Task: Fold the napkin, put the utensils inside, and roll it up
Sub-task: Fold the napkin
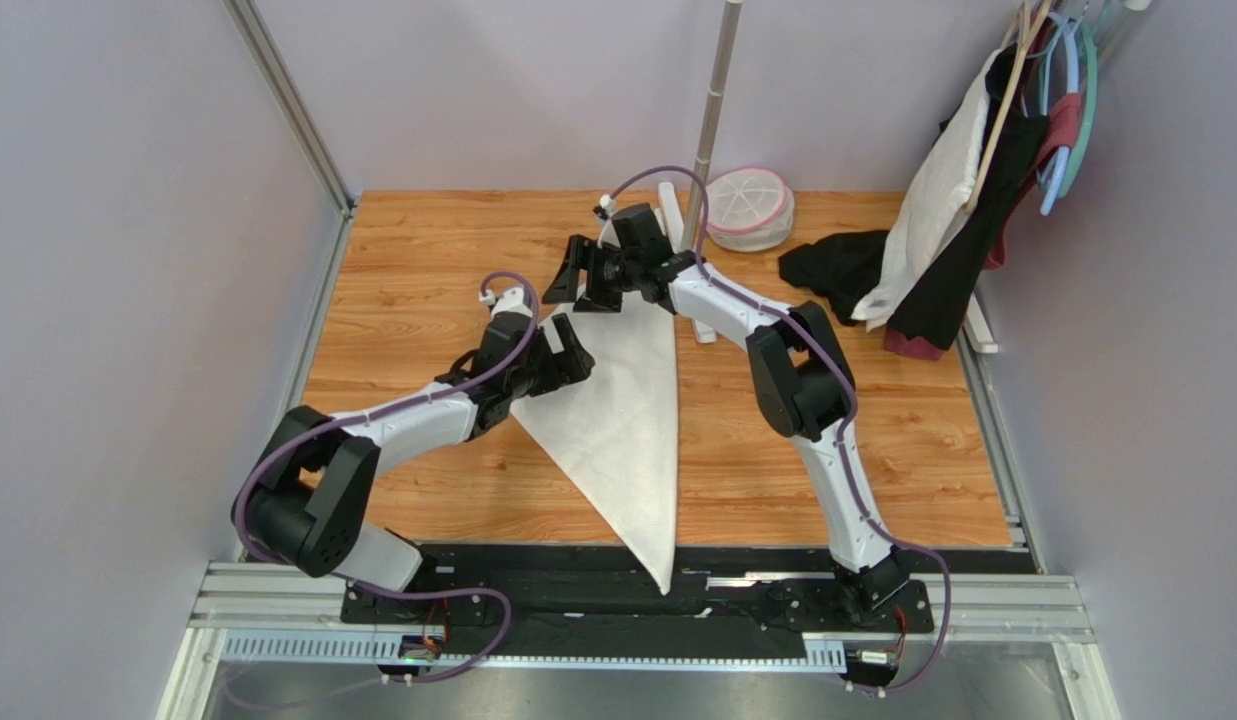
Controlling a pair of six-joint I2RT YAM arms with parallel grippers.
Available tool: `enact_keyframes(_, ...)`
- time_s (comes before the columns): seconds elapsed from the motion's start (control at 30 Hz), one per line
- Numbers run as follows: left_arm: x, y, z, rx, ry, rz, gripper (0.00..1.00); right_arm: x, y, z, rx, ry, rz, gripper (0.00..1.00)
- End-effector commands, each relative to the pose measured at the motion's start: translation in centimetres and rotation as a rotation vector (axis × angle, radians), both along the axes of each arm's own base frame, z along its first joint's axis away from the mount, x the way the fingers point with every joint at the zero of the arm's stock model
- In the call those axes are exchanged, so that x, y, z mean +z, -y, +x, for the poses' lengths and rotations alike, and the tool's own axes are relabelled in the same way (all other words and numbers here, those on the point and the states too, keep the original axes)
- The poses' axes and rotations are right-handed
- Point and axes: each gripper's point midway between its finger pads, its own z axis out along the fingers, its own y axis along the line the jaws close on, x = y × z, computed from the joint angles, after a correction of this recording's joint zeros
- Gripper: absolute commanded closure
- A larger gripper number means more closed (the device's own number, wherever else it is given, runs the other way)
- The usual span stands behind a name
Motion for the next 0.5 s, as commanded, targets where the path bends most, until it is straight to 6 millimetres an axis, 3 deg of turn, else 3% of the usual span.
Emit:
enact_keyframes(0.0, 1.8, -0.9, 2.2, 0.012, 0.067, 0.02, 0.01, 1.2, -2.0, 0.8, 0.014, 0.003, 0.082, 0.28)
enact_keyframes(0.23, -0.9, -0.3, 1.4, -0.006, -0.011, -0.036, 0.01, -1.2, -2.5, 1.6, -0.019, -0.057, 0.058, 0.28)
enact_keyframes(0.47, -2.7, -1.7, -0.6, 0.048, -0.062, -0.04, 0.01, -4.9, -1.0, 2.8, -0.158, -0.108, -0.067, 0.29)
